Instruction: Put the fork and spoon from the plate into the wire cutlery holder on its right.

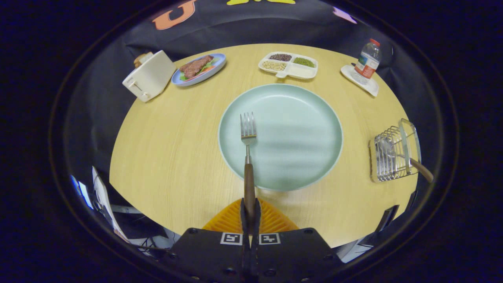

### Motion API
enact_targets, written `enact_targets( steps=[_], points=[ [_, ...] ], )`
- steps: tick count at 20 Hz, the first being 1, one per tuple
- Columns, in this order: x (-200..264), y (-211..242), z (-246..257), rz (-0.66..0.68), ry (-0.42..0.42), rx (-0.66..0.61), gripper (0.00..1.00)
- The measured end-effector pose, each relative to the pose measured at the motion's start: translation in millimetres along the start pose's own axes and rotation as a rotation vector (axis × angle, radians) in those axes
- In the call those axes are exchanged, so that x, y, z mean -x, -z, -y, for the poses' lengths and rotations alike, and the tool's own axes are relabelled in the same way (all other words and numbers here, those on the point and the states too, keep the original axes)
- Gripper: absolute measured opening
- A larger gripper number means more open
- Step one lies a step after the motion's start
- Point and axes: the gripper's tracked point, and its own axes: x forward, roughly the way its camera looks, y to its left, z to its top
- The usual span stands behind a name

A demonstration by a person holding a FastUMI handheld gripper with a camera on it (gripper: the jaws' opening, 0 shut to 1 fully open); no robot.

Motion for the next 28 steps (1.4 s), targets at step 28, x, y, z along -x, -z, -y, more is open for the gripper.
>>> enact_targets(
  steps=[28],
  points=[
    [162,23,240,0.018,0.091,-0.11,0.0]
  ],
)
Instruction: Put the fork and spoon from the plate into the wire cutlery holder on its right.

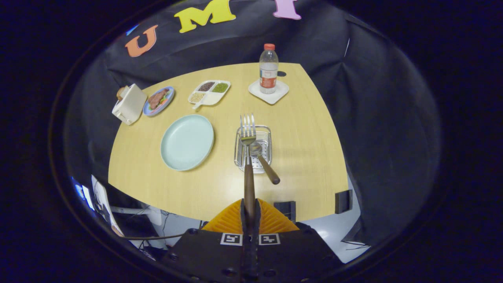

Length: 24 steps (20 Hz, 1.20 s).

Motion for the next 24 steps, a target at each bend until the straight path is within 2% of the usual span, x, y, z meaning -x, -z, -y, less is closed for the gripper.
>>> enact_targets(
  steps=[6,17,20,21,23,24],
  points=[
    [-17,-2,3,-0.037,-0.015,-0.018,0.0],
    [-18,3,-5,-0.049,-0.013,-0.023,0.02],
    [-14,0,-4,-0.03,-0.016,-0.031,0.13],
    [-14,-3,-4,-0.015,-0.022,-0.034,0.12],
    [-10,-8,-4,0.01,-0.025,-0.041,0.31],
    [-8,-11,-4,0.028,-0.021,-0.042,0.5]
  ],
)
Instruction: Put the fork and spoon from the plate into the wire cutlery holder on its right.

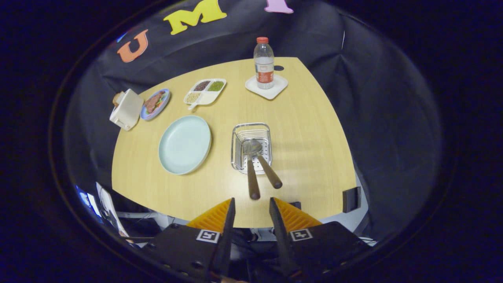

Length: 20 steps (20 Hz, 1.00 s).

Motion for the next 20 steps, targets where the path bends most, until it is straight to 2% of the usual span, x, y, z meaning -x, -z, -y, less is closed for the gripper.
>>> enact_targets(
  steps=[1,2,4,6,9,12,16,20],
  points=[
    [1,-3,0,0.022,0.006,0.002,0.58],
    [3,-7,0,0.047,0.014,0.006,0.74],
    [8,-18,-3,0.11,0.027,0.015,0.91],
    [16,-23,-16,0.157,0.003,0.012,0.96],
    [25,-30,-39,0.212,-0.05,0.008,0.96],
    [36,-52,-44,0.355,-0.014,0.036,0.97],
    [57,-71,-61,0.55,-0.029,0.042,0.97],
    [89,-92,-66,0.81,0.019,0.056,0.97]
  ],
)
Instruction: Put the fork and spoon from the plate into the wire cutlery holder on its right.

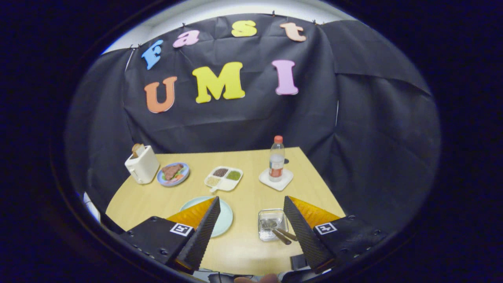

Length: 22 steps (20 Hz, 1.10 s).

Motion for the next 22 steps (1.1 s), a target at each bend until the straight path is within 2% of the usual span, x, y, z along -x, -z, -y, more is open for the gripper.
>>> enact_targets(
  steps=[6,12,19,22],
  points=[
    [27,-19,-48,0.285,-0.016,-0.027,0.96],
    [24,-25,-114,0.31,-0.097,-0.06,0.96],
    [41,-54,-134,0.516,-0.057,0.044,0.96],
    [44,-50,-129,0.548,-0.047,0.059,0.95]
  ],
)
